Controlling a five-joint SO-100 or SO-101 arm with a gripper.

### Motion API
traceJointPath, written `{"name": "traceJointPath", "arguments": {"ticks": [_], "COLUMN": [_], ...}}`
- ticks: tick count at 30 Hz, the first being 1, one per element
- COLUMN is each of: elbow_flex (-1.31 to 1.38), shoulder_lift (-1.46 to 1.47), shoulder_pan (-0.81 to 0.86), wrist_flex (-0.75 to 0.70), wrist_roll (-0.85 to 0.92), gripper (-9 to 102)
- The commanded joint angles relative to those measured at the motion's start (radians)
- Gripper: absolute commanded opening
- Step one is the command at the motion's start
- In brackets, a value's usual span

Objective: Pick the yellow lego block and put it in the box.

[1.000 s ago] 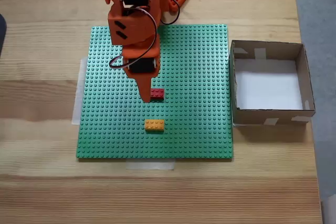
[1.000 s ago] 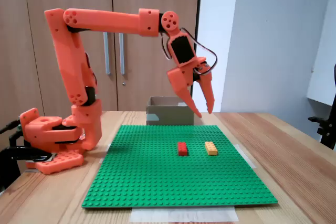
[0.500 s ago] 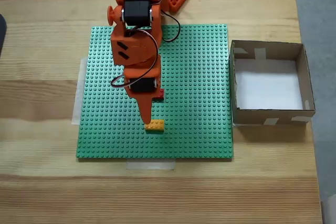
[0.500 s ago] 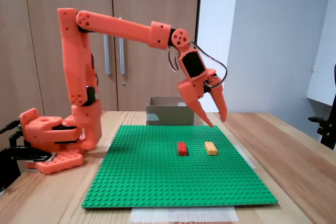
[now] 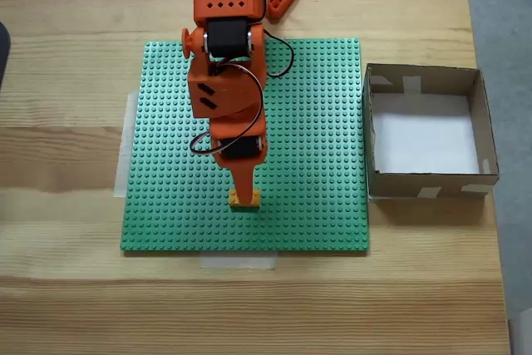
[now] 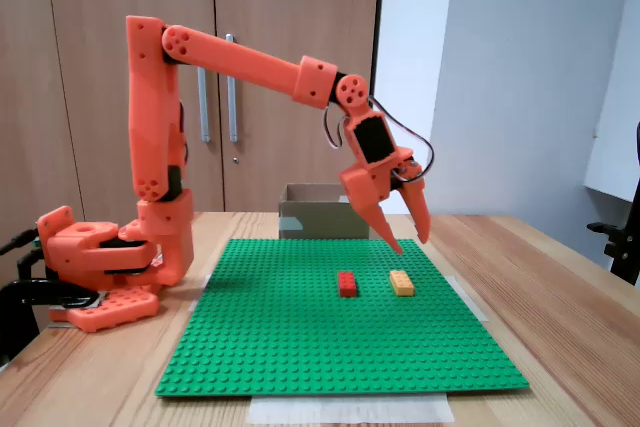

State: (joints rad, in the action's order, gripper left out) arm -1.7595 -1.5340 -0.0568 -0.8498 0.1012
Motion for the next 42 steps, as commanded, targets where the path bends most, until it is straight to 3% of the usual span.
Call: {"name": "traceJointPath", "arguments": {"ticks": [1,42], "elbow_flex": [0.034,0.017], "shoulder_lift": [-0.005,0.052], "shoulder_pan": [-0.011,0.005], "wrist_flex": [0.000,-0.003], "wrist_roll": [-0.011,-0.057], "gripper": [15,14]}}
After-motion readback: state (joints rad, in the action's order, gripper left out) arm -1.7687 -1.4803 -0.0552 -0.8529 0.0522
